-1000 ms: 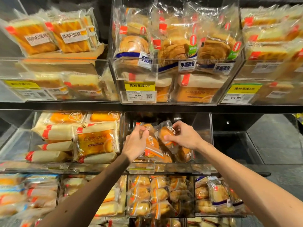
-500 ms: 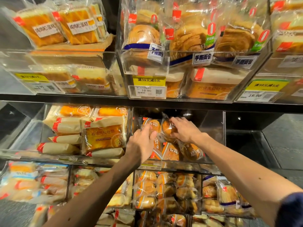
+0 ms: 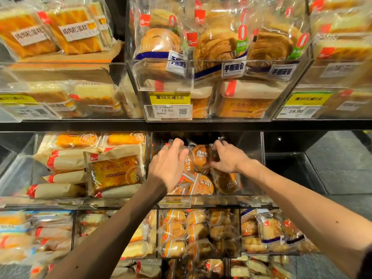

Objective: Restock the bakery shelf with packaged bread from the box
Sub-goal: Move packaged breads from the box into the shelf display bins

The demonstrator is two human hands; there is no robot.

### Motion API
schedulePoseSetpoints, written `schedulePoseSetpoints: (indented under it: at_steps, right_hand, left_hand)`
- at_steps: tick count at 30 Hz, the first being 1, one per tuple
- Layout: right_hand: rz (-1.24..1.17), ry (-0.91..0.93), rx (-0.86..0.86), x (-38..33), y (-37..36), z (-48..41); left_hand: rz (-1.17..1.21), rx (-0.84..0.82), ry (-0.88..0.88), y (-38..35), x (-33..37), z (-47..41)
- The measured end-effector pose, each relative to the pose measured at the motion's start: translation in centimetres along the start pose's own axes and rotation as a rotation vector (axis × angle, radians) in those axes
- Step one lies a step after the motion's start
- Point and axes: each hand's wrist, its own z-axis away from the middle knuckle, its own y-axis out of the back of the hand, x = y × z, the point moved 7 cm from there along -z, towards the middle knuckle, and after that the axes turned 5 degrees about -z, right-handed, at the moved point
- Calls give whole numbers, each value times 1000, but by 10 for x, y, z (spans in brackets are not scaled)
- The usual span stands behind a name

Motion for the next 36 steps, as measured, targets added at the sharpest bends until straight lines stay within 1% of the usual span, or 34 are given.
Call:
schedulePoseSetpoints:
  at_steps: [3, 4, 10, 16, 19, 21, 25, 26, 27, 30, 33, 36]
  right_hand:
    - [160, -45, -180, 9, -10, 16]
    - [188, -58, -218, 13, -14, 20]
    - [267, -62, -246, 23, -31, 26]
    - [307, -99, -365, 24, -48, 22]
    - [285, -114, -371, 20, -47, 27]
    - [202, -123, -313, 15, -31, 34]
    - [-72, -50, 59, -1, 32, 56]
    - [-149, -11, 108, -7, 41, 63]
    - [-204, 27, 120, -14, 46, 70]
    - [-210, 60, 101, -25, 33, 78]
    - [-187, 3, 221, -14, 26, 77]
    - [-161, 1, 320, 0, 26, 76]
  left_hand:
    - [14, 18, -26, -3, 1, -1]
    - [22, 19, -37, -4, 2, -1]
    - [75, 9, -106, -7, 15, 0]
    - [205, -71, -49, -17, 15, -4]
    - [282, -121, -25, -20, 18, -8]
    - [351, -172, 6, -24, 17, -11]
    - [456, -192, 43, -36, 16, -21]
    - [467, -190, 46, -41, 16, -26]
    - [476, -189, 52, -47, 19, -31]
    - [500, -222, 100, -68, 32, -45]
    - [512, -259, 145, -81, 49, -54]
    - [514, -309, 172, -89, 56, -62]
